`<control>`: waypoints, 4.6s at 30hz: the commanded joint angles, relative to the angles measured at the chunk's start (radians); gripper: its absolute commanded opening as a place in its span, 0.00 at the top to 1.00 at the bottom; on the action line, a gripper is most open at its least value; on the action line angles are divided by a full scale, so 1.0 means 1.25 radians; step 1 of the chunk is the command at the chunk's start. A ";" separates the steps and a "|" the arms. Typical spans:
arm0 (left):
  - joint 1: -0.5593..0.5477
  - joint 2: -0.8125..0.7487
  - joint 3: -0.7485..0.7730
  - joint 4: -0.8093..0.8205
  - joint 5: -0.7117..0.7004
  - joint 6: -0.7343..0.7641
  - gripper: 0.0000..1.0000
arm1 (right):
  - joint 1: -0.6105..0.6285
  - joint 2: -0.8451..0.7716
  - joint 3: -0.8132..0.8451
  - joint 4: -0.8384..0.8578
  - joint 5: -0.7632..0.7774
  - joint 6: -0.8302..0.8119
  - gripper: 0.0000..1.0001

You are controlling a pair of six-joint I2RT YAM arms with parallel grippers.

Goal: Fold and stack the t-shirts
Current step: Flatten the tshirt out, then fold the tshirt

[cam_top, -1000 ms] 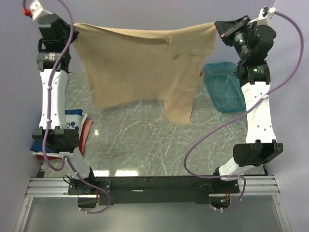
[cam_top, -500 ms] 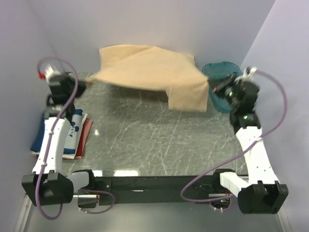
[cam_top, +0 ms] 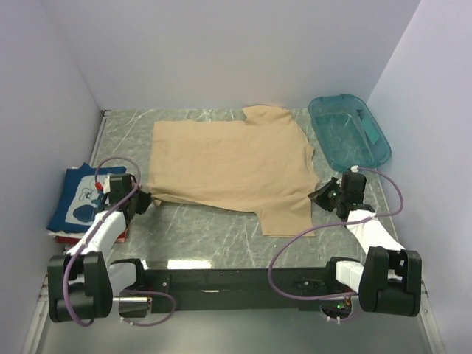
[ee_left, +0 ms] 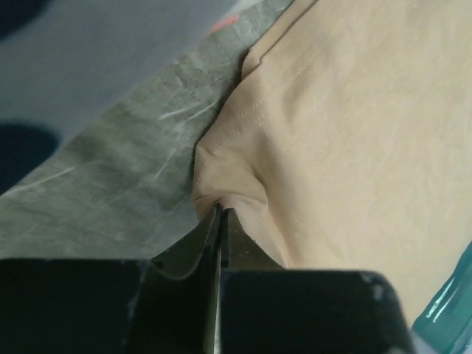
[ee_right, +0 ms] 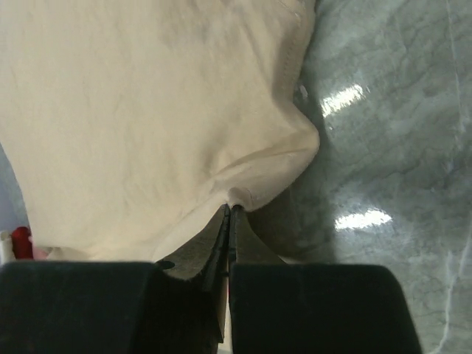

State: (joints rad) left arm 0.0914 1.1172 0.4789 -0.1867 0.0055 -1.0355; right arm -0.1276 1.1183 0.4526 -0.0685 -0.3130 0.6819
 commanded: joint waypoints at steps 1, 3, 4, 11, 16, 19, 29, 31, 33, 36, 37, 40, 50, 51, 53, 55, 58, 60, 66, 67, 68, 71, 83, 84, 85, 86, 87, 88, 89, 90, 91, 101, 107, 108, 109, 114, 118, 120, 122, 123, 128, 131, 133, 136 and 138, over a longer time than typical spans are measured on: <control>0.002 -0.065 -0.028 0.037 -0.044 -0.011 0.90 | -0.011 -0.023 -0.033 0.039 -0.021 -0.028 0.92; 0.003 -0.112 -0.038 0.005 -0.066 0.000 0.77 | -0.011 -0.056 -0.041 0.028 -0.017 -0.026 0.81; 0.003 -0.129 -0.043 -0.009 -0.073 0.004 0.71 | -0.011 -0.069 -0.043 0.010 -0.017 -0.028 0.72; 0.003 -0.328 -0.047 -0.139 -0.141 -0.007 0.42 | -0.010 -0.200 -0.012 -0.096 0.009 -0.041 0.53; -0.009 -0.268 -0.021 -0.175 -0.197 -0.029 0.47 | -0.001 -0.263 -0.016 -0.112 -0.021 -0.025 0.52; -0.069 -0.161 0.013 -0.231 -0.269 -0.100 0.53 | 0.022 -0.275 -0.018 -0.112 -0.015 -0.017 0.52; -0.214 -0.061 0.005 -0.176 -0.310 -0.194 0.52 | 0.076 -0.242 -0.028 -0.083 0.005 -0.009 0.52; -0.214 -0.031 0.008 -0.170 -0.312 -0.193 0.53 | 0.079 -0.234 -0.032 -0.075 0.004 -0.013 0.52; -0.215 -0.014 0.016 -0.166 -0.322 -0.189 0.55 | 0.079 -0.228 -0.037 -0.067 0.004 -0.014 0.52; -0.214 0.005 0.028 -0.181 -0.348 -0.186 0.58 | 0.079 -0.221 -0.043 -0.062 0.003 -0.017 0.53; -0.214 0.009 0.033 -0.187 -0.375 -0.180 0.58 | 0.079 -0.218 -0.044 -0.059 0.003 -0.019 0.53; -0.211 0.016 0.063 -0.220 -0.429 -0.174 0.60 | 0.079 -0.215 -0.050 -0.056 0.009 -0.024 0.53; -0.209 0.052 0.169 -0.275 -0.497 -0.137 0.72 | 0.079 -0.190 -0.060 -0.047 0.012 -0.030 0.53; -0.209 0.051 0.165 -0.276 -0.492 -0.137 0.72 | 0.079 -0.190 -0.060 -0.051 0.012 -0.033 0.53; -0.209 0.040 0.152 -0.285 -0.487 -0.147 0.68 | 0.079 -0.191 -0.059 -0.054 0.012 -0.035 0.53; -0.209 0.024 0.137 -0.286 -0.477 -0.163 0.59 | 0.079 -0.195 -0.060 -0.058 0.010 -0.035 0.53; -0.209 0.016 0.116 -0.317 -0.463 -0.213 0.56 | 0.079 -0.195 -0.058 -0.072 0.003 -0.029 0.53; -0.209 0.014 0.100 -0.335 -0.440 -0.251 0.55 | 0.079 -0.198 -0.043 -0.103 0.016 -0.024 0.53; -0.209 0.018 0.068 -0.370 -0.414 -0.310 0.55 | 0.079 -0.220 -0.003 -0.170 0.056 -0.020 0.53; -0.209 0.019 0.071 -0.378 -0.417 -0.318 0.55 | 0.079 -0.222 -0.005 -0.172 0.059 -0.019 0.53; -0.209 0.022 0.071 -0.382 -0.417 -0.323 0.54 | 0.078 -0.225 -0.006 -0.172 0.058 -0.017 0.53; -0.203 0.033 0.072 -0.367 -0.414 -0.325 0.54 | 0.078 -0.228 -0.017 -0.159 0.045 -0.015 0.53; -0.193 0.127 0.092 -0.362 -0.428 -0.356 0.56 | 0.078 -0.204 -0.011 -0.167 0.038 -0.026 0.54; -0.191 0.135 0.092 -0.362 -0.431 -0.357 0.58 | 0.078 -0.204 -0.011 -0.166 0.038 -0.026 0.54; -0.190 0.141 0.094 -0.360 -0.431 -0.356 0.60 | 0.078 -0.204 -0.011 -0.166 0.038 -0.025 0.54; -0.188 0.153 0.094 -0.357 -0.433 -0.356 0.63 | 0.078 -0.204 -0.010 -0.169 0.038 -0.025 0.54; -0.188 0.160 0.094 -0.355 -0.435 -0.356 0.70 | 0.078 -0.207 -0.010 -0.171 0.041 -0.026 0.54; -0.187 0.164 0.094 -0.354 -0.438 -0.356 0.74 | 0.078 -0.206 -0.010 -0.172 0.043 -0.026 0.54; -0.187 0.173 0.095 -0.350 -0.441 -0.352 0.84 | 0.078 -0.210 -0.009 -0.177 0.045 -0.028 0.54; -0.187 0.175 0.095 -0.351 -0.445 -0.350 0.89 | 0.078 -0.212 -0.009 -0.180 0.045 -0.026 0.54; -0.186 0.176 0.100 -0.355 -0.447 -0.348 0.94 | 0.078 -0.215 -0.009 -0.183 0.050 -0.026 0.54; -0.184 0.054 0.129 -0.382 -0.485 -0.283 0.99 | 0.076 -0.231 0.001 -0.294 0.127 0.017 0.53; -0.182 -0.027 0.135 -0.376 -0.484 -0.243 0.99 | 0.075 -0.241 -0.003 -0.371 0.217 0.066 0.53; -0.182 -0.033 0.136 -0.372 -0.483 -0.239 0.99 | 0.075 -0.241 -0.012 -0.370 0.221 0.072 0.53; -0.182 -0.040 0.136 -0.370 -0.481 -0.236 0.99 | 0.075 -0.241 -0.017 -0.367 0.223 0.090 0.53; -0.182 -0.043 0.136 -0.355 -0.470 -0.220 0.99 | 0.076 -0.223 -0.044 -0.372 0.221 0.112 0.53; -0.184 -0.031 0.126 -0.335 -0.450 -0.218 0.99 | 0.076 -0.222 -0.063 -0.380 0.219 0.125 0.53; -0.182 -0.022 0.122 -0.328 -0.445 -0.218 0.99 | 0.076 -0.220 -0.072 -0.386 0.210 0.128 0.53; -0.184 -0.014 0.124 -0.322 -0.440 -0.218 0.99 | 0.076 -0.211 -0.077 -0.389 0.195 0.133 0.53; -0.182 -0.013 0.124 -0.321 -0.439 -0.218 0.99 | 0.078 -0.206 -0.083 -0.388 0.189 0.133 0.53; -0.184 -0.002 0.126 -0.317 -0.438 -0.218 0.99 | 0.080 -0.171 -0.091 -0.391 0.166 0.139 0.55; -0.182 -0.002 0.130 -0.317 -0.440 -0.218 0.99 | 0.089 -0.164 -0.090 -0.385 0.150 0.147 0.55; -0.182 -0.003 0.129 -0.318 -0.443 -0.218 0.99 | 0.098 -0.161 -0.096 -0.370 0.144 0.158 0.55; -0.182 -0.003 0.132 -0.322 -0.445 -0.218 0.99 | 0.130 -0.151 -0.097 -0.351 0.129 0.163 0.60; -0.182 -0.002 0.136 -0.324 -0.445 -0.218 0.99 | 0.136 -0.136 -0.093 -0.337 0.124 0.158 0.68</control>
State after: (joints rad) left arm -0.1406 1.1168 0.6170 -0.6025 -0.5434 -1.3201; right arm 0.0200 0.9222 0.3531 -0.4980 -0.1478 0.8734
